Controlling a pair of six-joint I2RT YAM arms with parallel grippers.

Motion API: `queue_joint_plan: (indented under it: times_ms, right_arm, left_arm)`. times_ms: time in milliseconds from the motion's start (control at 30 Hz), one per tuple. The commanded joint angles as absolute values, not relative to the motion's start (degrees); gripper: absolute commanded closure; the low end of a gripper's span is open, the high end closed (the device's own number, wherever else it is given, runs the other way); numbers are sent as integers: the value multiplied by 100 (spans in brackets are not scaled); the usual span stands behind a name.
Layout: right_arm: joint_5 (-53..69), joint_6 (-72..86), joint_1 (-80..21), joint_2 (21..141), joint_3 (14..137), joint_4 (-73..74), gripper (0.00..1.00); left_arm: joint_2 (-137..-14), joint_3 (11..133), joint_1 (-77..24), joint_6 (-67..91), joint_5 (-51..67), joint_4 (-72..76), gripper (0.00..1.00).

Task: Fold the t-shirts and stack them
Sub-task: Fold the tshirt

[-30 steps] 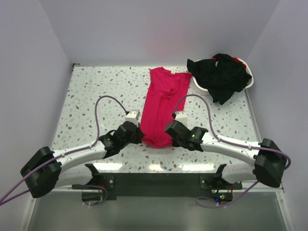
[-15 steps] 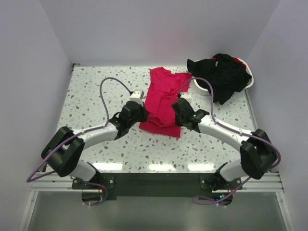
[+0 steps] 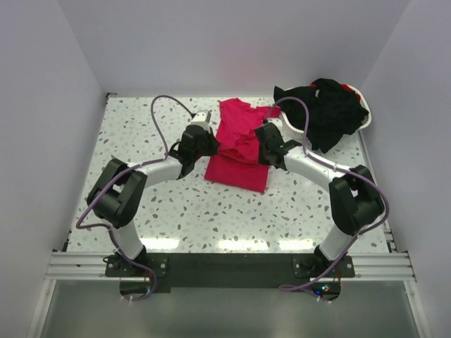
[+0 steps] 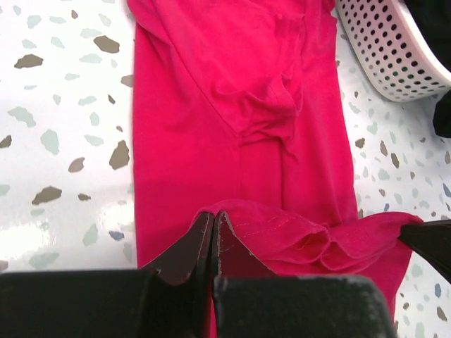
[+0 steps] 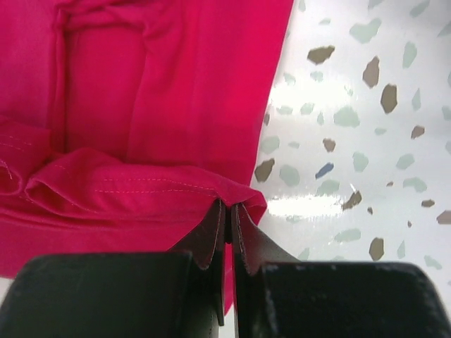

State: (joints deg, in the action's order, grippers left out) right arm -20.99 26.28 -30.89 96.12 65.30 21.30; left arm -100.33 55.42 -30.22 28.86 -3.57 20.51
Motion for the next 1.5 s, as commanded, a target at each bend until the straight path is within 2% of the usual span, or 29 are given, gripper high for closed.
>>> queue_joint_plan:
  times_ms: [0,333,367,433,467,533,567,600,633,733,967,1167,1467]
  right_arm:
    - [-2039,2391,-2936,9825,6995,1933,100]
    - [-1934,2154,-2541,10915,7900,1995,100]
    - [-1934,2127,-2505,11012,8162,2082,100]
    - [-1925,2031,-2461,11258,8427,2188,78]
    - [-1934,2004,-2435,11302,8646,2293,66]
    - [-1986,1934,-2443,11233,8788,2355,44]
    - [-1995,1925,-2443,11163,8815,2382,40]
    - [-1978,1925,-2443,10962,8781,2356,37]
    - [-1951,1925,-2435,10847,8719,2329,33]
    - [-1689,1942,-2435,10372,8194,2031,31]
    - [-328,1987,-2452,9853,7269,1408,32]
    - [307,1863,-2663,10396,7567,1319,37]
    - [167,1732,-3243,11354,8498,1573,38]
  left_arm:
    - [-10396,5993,-2866,2751,-36,2382,100]
    - [-11381,6969,-2619,2742,71,2101,100]
    - [-11434,7005,-2593,2768,18,2083,95]
    - [-11426,7014,-2566,2882,-148,2057,70]
    - [-11356,6996,-2549,2900,-254,2065,45]
    - [-11207,6777,-2549,2918,-369,2196,30]
    - [-11032,6681,-2549,2909,-439,2267,22]
    - [-10935,6575,-2549,2909,-457,2320,21]
    - [-10838,6365,-2549,2866,-501,2390,20]
    - [-10399,5925,-2558,2673,-510,2522,18]
    - [-9950,5055,-2558,2443,-27,2725,20]
    - [-9809,4439,-2566,2628,325,3015,26]
    - [-9826,3850,-2601,2918,650,3374,33]
